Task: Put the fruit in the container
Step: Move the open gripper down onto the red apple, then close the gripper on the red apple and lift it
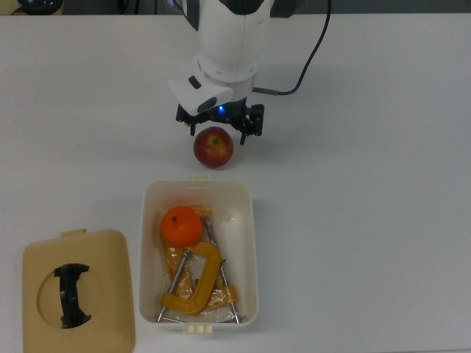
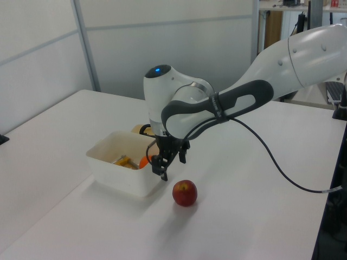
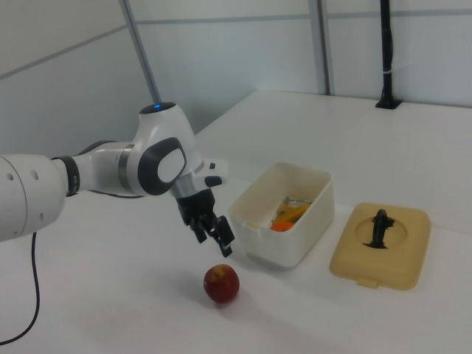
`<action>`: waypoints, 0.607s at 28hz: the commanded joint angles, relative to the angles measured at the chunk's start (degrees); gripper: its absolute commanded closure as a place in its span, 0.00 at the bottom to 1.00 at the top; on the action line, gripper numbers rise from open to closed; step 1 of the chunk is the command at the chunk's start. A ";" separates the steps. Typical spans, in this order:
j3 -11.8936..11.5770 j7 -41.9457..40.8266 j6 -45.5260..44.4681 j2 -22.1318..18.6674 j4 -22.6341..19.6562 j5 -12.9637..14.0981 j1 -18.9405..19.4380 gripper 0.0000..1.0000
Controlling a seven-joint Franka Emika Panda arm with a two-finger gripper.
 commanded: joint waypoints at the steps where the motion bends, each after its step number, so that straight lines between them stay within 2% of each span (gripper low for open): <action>1: -0.18 -1.55 1.51 -2.56 -6.45 -0.97 1.06 0.00; 7: -0.27 -1.55 5.63 -1.95 -9.70 -2.90 0.98 0.00; 9: -0.35 -1.29 7.57 -0.90 -10.84 -4.39 0.98 0.00; 17: -0.62 -0.94 10.21 2.18 -10.94 -7.38 0.80 0.00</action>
